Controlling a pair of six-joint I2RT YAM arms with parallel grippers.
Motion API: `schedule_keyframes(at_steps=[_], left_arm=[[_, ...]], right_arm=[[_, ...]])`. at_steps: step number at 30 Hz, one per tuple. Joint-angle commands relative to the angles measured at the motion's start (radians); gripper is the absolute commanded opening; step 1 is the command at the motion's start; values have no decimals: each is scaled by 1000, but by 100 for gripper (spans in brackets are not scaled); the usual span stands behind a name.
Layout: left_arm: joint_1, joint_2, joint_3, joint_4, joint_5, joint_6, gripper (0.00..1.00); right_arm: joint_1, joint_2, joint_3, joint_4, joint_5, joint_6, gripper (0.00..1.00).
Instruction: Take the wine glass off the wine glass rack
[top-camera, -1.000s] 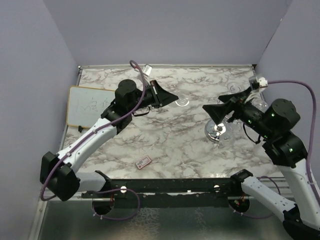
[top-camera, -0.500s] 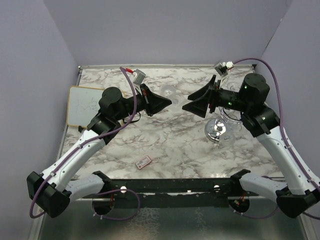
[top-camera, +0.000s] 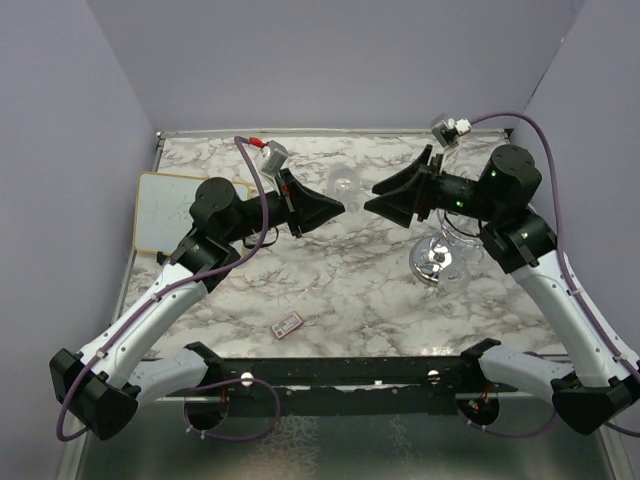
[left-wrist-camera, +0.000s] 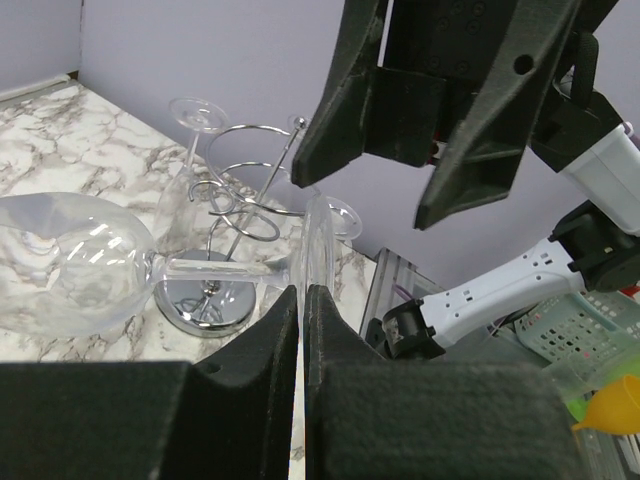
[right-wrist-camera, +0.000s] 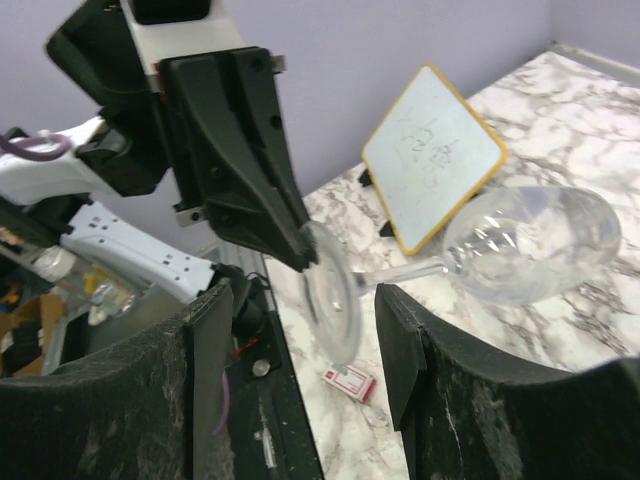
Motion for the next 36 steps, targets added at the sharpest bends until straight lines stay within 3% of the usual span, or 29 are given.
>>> schedule_keyframes(at_steps=[1,5,11,13,21,23,25,26,29,32,33,36], left_arm=[[-3,-27,25,85,34,19,0],[-3,-22,33,85,34,16,0],[-2,-18,35,85,39,14,0],[-3,-21,33,86,40,13,0],[-3,-25,31,73,35,14,0],[-2,-25,37,46,25,24,0],[-3,-29,44,17,18,39,18],[-3,-33,49,-3,7,47,36],[-3,-42,73,-91,-62,67,69],[-1,-21,152,-260,-193,67,84],[-1,-6,189,-340,-249,53,87],[11,56,305,-543,-343,-1,96]], right_arm=[[6,-3,40,-83,93,-75,59],[6,31,20,-42,-35,-35,56],[6,61,-47,96,-168,64,41],[6,69,-60,131,-201,86,32],[6,79,-71,126,-210,63,1],[6,80,-59,79,-179,-7,1],[5,72,-55,41,-144,-107,1],[6,61,-61,32,-135,-168,1],[6,9,-120,37,-84,-382,1],[6,-54,-193,66,-76,-634,1],[6,-74,-218,61,-102,-805,1],[6,-131,-276,22,-161,-1116,1]])
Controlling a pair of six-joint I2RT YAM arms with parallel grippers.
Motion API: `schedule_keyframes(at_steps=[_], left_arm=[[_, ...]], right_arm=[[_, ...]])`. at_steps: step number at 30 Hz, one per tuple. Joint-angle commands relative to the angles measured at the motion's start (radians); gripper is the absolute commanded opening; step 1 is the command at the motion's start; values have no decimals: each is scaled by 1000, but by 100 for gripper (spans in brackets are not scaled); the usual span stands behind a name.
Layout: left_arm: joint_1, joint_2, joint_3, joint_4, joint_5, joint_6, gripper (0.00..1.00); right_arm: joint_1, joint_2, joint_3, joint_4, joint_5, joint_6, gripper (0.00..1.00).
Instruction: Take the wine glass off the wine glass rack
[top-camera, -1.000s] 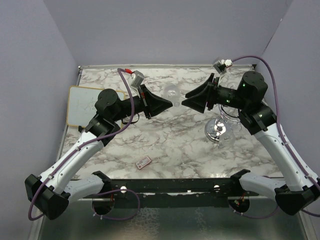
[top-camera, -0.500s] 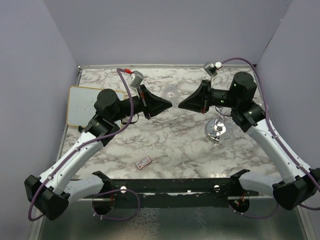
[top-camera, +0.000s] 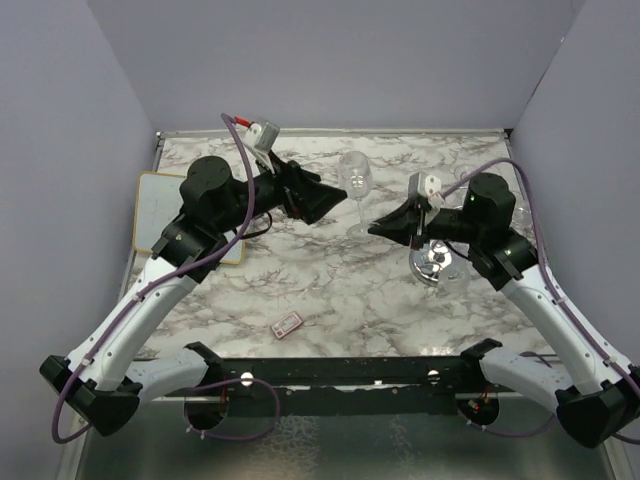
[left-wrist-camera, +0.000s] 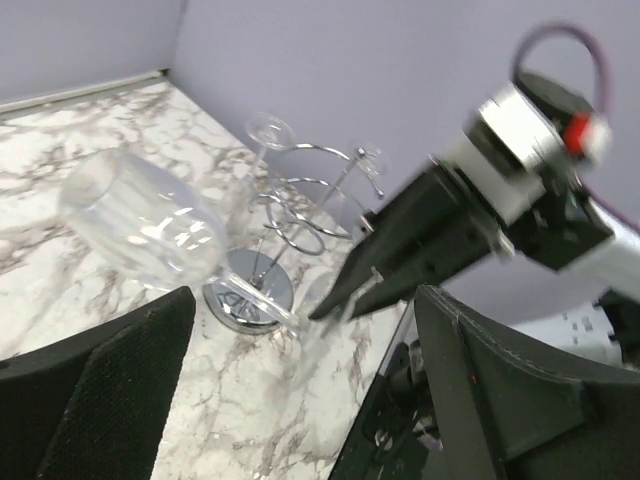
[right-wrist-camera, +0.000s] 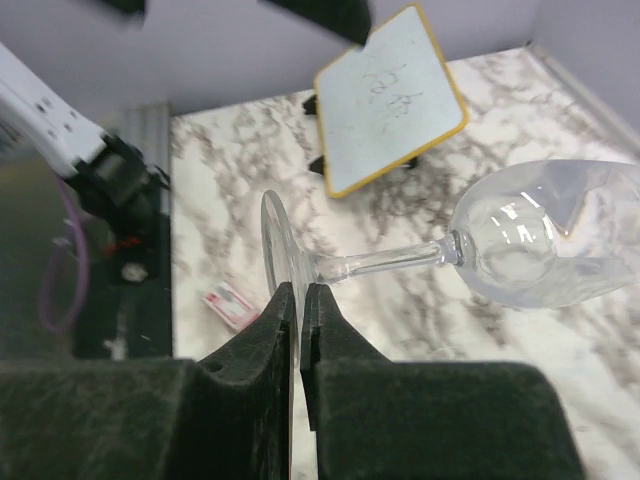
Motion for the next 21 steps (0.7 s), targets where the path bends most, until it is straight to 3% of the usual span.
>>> schedule_keyframes(at_steps=[1,3,10,15,21], left_arm=[[20,68,161,-316,-172,-55,97],[39,96,190,-331,-100,-90,98],[72,128,247,-328,15,-152,100],[73,125,229,-323,31,-167,100],[92,159,286,-414,31,-151,94]], right_arm=[[6,-94,-59,-12,-58,-653,1],[6,-118,-92,-35,-61,-894,1],[6,-166,-265,105,118,-1324,1],[6,-194,-456,455,222,-1418,1],[8,-245,-542,526,177,-1545,1]])
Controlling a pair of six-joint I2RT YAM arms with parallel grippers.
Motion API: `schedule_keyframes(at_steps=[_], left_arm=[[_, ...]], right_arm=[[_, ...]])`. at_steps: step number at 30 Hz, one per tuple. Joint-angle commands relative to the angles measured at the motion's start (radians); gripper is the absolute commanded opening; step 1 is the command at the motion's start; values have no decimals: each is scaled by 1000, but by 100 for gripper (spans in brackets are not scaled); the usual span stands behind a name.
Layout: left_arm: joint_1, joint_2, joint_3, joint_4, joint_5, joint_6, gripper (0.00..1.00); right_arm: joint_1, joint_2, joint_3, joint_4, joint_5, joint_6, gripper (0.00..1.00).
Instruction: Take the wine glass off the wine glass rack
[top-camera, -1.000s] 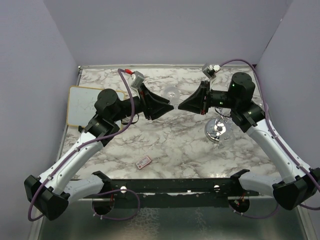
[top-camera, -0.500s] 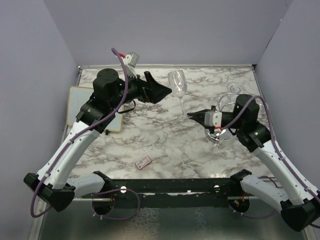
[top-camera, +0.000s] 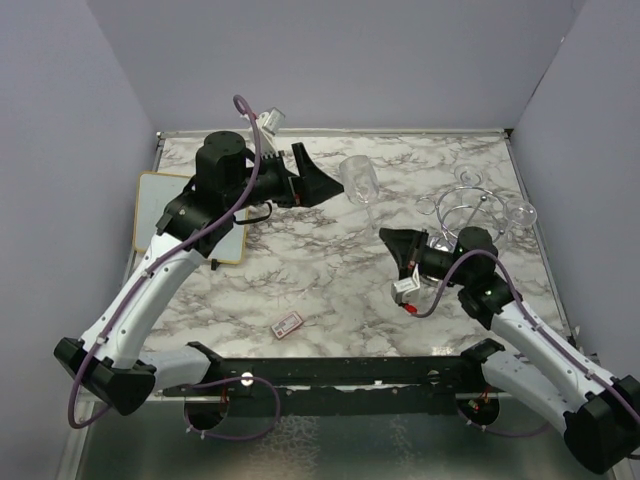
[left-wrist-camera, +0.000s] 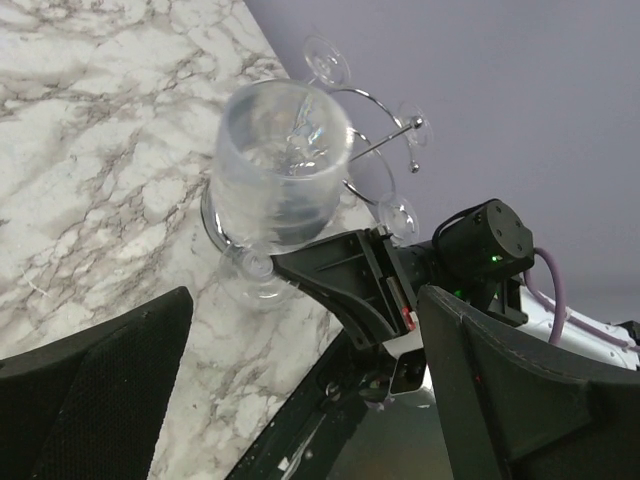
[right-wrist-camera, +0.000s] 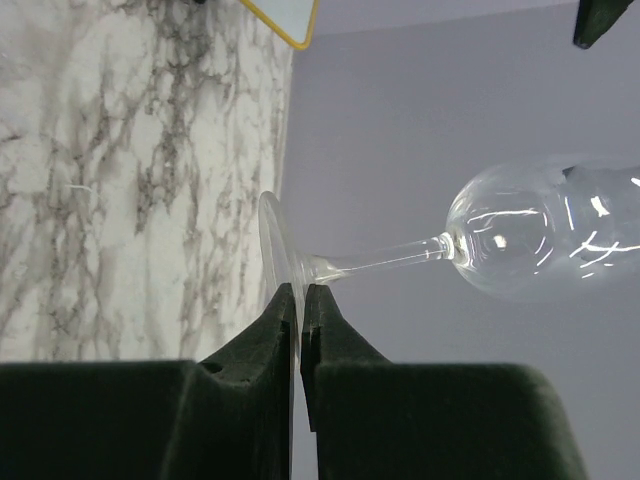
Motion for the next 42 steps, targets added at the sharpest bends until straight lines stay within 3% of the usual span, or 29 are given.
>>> schedule_keyframes(at_steps=[1,7,11,23,31,42], left_arm=[[22,27,100,-106,4,23,93],[38,94,226,-244,-63,97,87],[41,108,275,-270,-58,123,88],[43,53,263,-319,-160,181,88],[43,96,281,-395,-128,250,68],[43,145,286,-485,-60,338,54]], right_arm=[[6,-71,-16,207,1,-181,1],[41,-115,-24,95,70,-300,1],[76,-109,-17,57,126,-351,1],[136,-20,4,33,205,-393,1],[148,-4,8,40,228,-420,1],[188,37,3,57,271,-484,1]])
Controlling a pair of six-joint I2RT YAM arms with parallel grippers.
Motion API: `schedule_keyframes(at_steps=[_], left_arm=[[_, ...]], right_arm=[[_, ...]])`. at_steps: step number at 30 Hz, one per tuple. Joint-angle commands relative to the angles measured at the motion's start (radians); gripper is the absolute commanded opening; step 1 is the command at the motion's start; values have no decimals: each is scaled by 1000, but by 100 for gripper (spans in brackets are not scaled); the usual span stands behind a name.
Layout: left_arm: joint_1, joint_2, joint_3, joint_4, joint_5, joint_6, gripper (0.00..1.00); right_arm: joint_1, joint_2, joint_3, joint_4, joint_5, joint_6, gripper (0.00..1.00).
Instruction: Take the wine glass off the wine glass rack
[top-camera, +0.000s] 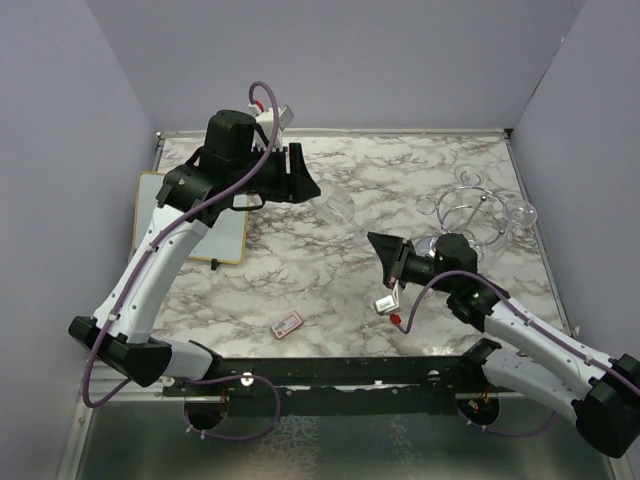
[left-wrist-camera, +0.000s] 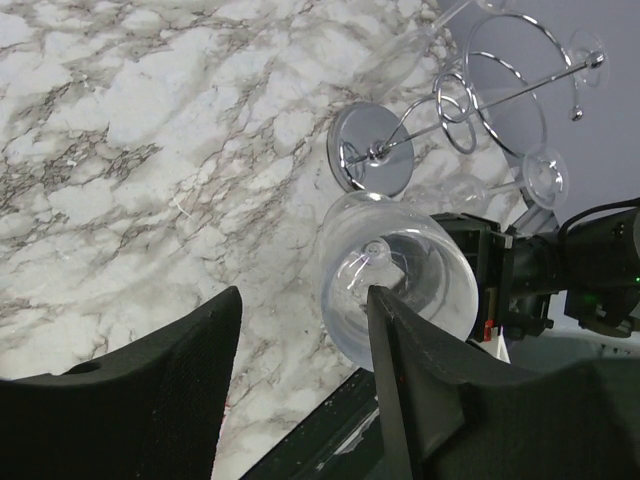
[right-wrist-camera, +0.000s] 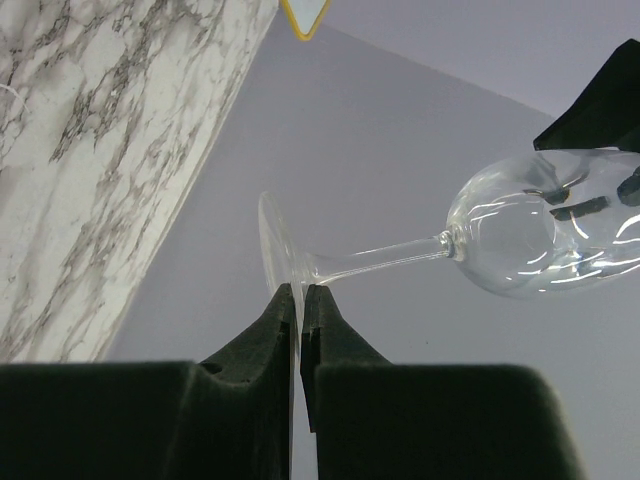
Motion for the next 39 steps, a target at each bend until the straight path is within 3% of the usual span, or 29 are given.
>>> schedule_keyframes(at_steps=[1,16,19,26,27,28,29,34,37,39], left_arm=[[0,-24,-17,-51,28,61,53],[-1,-61,-127,-82,58,90,16],[-1,-69,-143,-82,51,82,1],[-1,-73,-140,-93,-63,47,0],[-1,-70,-131,-93,-88,41,0],[0,-64,-119,-94,-110,37,0],[-1,-57,-105,-95,-140,32,0],[3,16,-17,-97,-352,17,0],[4,104,59,-93,-481,31,0],[4,182,115,-85,-537,53,0]], right_arm=[[23,5,23,53,38,-39,1],[104,43,17,23,74,-70,1],[109,50,17,21,75,-60,4],[109,51,62,-72,48,40,38],[109,49,67,-84,48,55,52],[109,47,72,-94,52,66,82],[109,47,76,-99,53,80,98],[109,45,105,-83,72,226,100],[109,40,169,3,24,498,100],[109,56,227,132,45,794,100]])
